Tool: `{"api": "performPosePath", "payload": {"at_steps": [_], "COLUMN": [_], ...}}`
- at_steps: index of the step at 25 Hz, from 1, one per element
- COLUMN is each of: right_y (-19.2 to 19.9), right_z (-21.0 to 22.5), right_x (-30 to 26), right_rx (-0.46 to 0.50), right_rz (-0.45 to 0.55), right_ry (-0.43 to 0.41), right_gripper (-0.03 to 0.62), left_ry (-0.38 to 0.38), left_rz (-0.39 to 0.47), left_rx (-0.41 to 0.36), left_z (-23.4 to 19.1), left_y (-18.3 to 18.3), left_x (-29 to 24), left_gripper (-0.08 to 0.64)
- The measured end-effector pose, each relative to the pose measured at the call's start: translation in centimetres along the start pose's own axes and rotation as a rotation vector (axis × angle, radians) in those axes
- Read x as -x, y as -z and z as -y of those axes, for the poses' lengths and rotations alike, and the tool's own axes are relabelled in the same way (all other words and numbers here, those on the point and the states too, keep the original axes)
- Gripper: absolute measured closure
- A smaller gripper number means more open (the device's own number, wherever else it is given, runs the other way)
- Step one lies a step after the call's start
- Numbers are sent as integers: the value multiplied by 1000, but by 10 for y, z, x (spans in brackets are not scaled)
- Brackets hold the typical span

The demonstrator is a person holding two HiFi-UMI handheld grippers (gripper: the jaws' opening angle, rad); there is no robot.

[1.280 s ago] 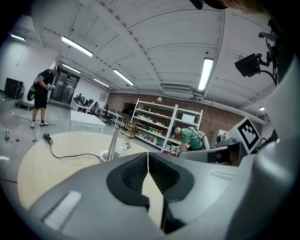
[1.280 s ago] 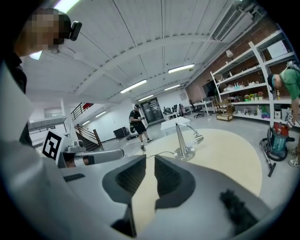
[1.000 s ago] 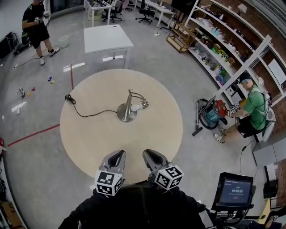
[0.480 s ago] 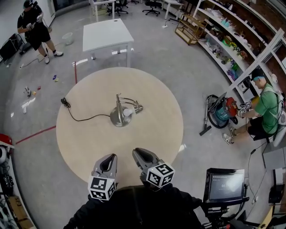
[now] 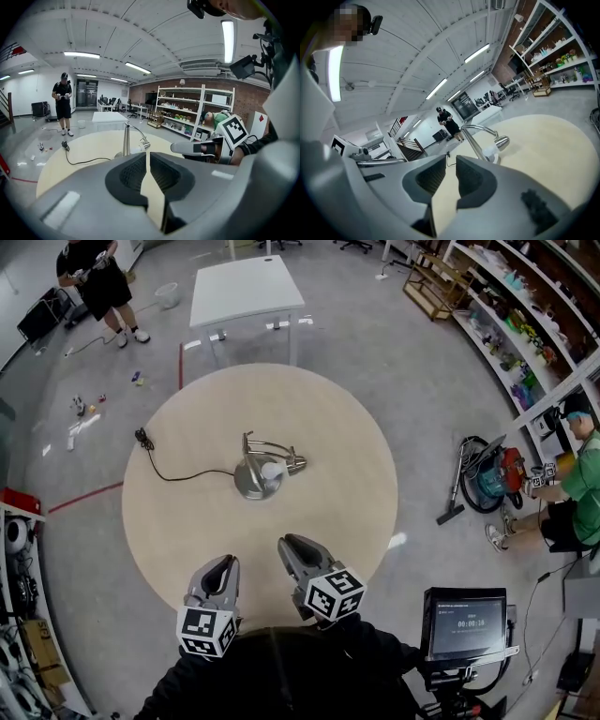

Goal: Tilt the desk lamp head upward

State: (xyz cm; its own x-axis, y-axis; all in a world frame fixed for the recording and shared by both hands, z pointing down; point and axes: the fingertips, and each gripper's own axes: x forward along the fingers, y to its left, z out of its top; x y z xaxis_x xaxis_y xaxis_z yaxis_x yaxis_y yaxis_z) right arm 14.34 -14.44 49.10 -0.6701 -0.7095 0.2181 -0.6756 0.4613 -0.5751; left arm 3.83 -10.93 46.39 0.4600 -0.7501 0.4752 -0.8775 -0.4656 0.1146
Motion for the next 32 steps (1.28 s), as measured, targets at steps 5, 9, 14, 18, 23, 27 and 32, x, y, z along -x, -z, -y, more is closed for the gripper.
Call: {"api": "performPosePath", "payload": {"at_steps": [5,9,14,18,23,27,32], "right_y": [-19,-29,-33,-33,-31,-32,-26], "right_z": [27,42,66,85,93,99,108], "right_x": [-7,-14,-12,-16,-24,-35,-48], "right_rx": [4,-1,15,14,18,21,12], "right_rz": [23,49,50,44,24,14,-23], "right_ry": [52,124,241,304,329,332,319], "right_gripper": [537,535,535,535,523,510,491], "left_ry": [20,76,145,164,176,194,201], "left_rz": [-12,-14,-9,-17,-41,-41,-59], "left_rx": [6,9,5,-22,-36,-53,-67], "left_z": [-2,-11,-25,-43,-60,-65,-70], "left_y": [-1,-2,1,8,19,17,23], "left_x": [-15,-34,-70,-96,-120,-139,-158], "left_gripper": [523,517,506,484,457,434,400]}}
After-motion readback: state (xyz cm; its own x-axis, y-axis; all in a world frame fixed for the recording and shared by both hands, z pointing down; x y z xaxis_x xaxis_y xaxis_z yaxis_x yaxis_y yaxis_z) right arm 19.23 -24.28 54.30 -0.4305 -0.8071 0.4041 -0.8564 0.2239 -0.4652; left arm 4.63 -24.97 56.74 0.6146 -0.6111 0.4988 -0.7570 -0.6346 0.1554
